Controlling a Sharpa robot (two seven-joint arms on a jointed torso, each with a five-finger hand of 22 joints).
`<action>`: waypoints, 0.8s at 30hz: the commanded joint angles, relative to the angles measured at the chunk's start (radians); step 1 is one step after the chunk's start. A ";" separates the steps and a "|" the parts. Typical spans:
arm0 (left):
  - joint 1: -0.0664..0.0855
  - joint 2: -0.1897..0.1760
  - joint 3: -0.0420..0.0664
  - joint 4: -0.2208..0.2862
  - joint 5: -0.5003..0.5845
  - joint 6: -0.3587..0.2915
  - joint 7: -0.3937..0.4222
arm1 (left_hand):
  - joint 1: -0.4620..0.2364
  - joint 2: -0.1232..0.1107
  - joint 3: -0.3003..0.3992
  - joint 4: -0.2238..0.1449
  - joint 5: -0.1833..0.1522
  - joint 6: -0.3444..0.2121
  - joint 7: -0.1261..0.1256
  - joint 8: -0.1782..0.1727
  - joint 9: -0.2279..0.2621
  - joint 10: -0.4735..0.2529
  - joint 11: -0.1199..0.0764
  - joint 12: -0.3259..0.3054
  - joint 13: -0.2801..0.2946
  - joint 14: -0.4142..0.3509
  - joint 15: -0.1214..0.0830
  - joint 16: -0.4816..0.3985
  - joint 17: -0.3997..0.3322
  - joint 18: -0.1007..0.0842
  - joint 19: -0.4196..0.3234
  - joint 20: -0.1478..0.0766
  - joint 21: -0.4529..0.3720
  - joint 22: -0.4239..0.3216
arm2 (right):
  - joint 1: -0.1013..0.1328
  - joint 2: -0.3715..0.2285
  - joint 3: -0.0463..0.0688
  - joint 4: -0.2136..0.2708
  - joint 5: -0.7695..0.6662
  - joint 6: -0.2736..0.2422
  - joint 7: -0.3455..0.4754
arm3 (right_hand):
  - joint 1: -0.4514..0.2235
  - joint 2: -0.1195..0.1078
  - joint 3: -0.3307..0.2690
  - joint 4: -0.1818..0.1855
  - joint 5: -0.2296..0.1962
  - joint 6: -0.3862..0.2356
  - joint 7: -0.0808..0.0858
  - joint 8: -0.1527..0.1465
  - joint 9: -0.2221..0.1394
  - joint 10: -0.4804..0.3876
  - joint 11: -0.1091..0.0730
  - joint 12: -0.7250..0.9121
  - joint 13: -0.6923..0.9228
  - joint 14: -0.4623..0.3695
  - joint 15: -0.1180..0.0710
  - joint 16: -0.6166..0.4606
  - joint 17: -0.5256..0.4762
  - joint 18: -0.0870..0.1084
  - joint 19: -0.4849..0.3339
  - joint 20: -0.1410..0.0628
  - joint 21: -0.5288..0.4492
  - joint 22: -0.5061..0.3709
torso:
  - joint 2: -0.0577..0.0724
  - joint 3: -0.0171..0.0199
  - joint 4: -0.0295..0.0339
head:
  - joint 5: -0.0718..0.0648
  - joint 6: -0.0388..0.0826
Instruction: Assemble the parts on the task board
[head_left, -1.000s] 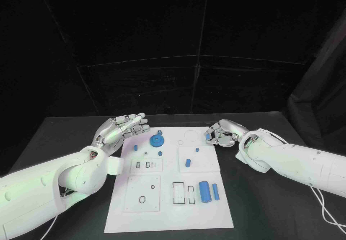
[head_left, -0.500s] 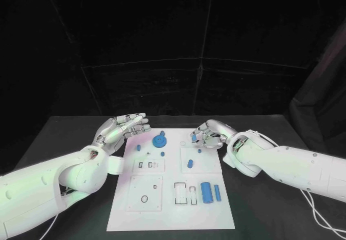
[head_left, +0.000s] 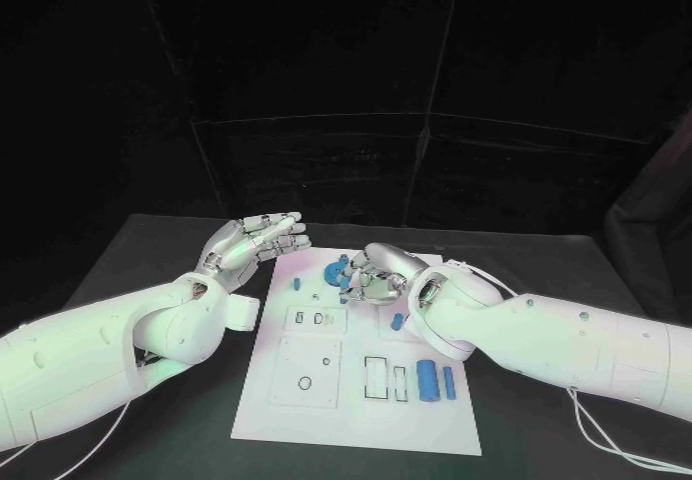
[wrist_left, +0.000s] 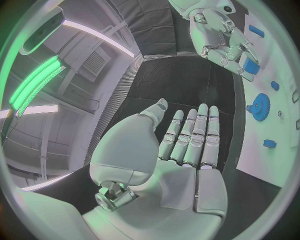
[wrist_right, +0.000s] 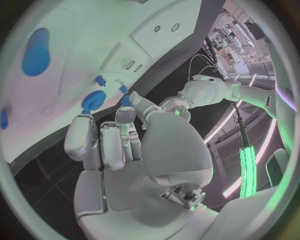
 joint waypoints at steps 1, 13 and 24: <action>0.004 0.002 0.001 0.001 -0.001 0.002 0.013 | -0.007 0.004 0.000 -0.008 0.000 0.007 0.052 0.005 0.001 0.005 0.000 0.005 -0.002 0.007 0.003 0.004 -0.001 0.011 0.005 0.001 0.001 -0.001 | 0.001 0.037 0.000 -0.016 -0.093 0.035 -0.060 | -0.013 -0.005 0.006 -0.003 -0.003 0.021 -0.007 0.004 0.002 0.005 -0.001 0.000 -0.002 0.041 -0.002 0.004 -0.001 -0.008 -0.001 -0.002 0.003 -0.001 | 0.001 -0.0020 0.0054 | 0.013 -0.002; 0.008 0.009 0.001 -0.001 -0.001 0.002 0.013 | -0.007 0.004 0.000 -0.009 0.000 0.007 0.052 0.005 0.001 0.005 0.000 0.005 -0.002 0.006 0.003 0.004 -0.001 0.011 0.005 0.001 0.001 -0.002 | -0.006 0.127 -0.014 -0.058 -0.199 0.073 -0.107 | -0.022 -0.015 0.009 -0.004 -0.003 0.020 -0.006 0.001 0.001 -0.004 0.000 -0.019 -0.018 0.040 -0.001 0.000 -0.007 -0.008 -0.001 -0.002 0.002 -0.003 | 0.002 -0.0008 0.0026 | 0.040 -0.015; 0.009 0.015 0.001 -0.004 -0.001 0.005 0.013 | -0.007 0.004 0.000 -0.009 0.000 0.007 0.052 0.005 0.001 0.005 0.000 0.005 -0.002 0.006 0.003 0.004 -0.001 0.011 0.005 0.001 0.001 -0.002 | -0.016 0.139 -0.020 -0.073 -0.233 0.108 -0.143 | -0.029 -0.019 0.011 -0.003 -0.002 0.021 -0.006 0.000 0.001 -0.005 0.000 -0.021 -0.019 0.039 -0.001 -0.001 -0.008 -0.008 -0.002 -0.002 0.002 -0.004 | 0.000 0.0005 0.0022 | 0.040 -0.022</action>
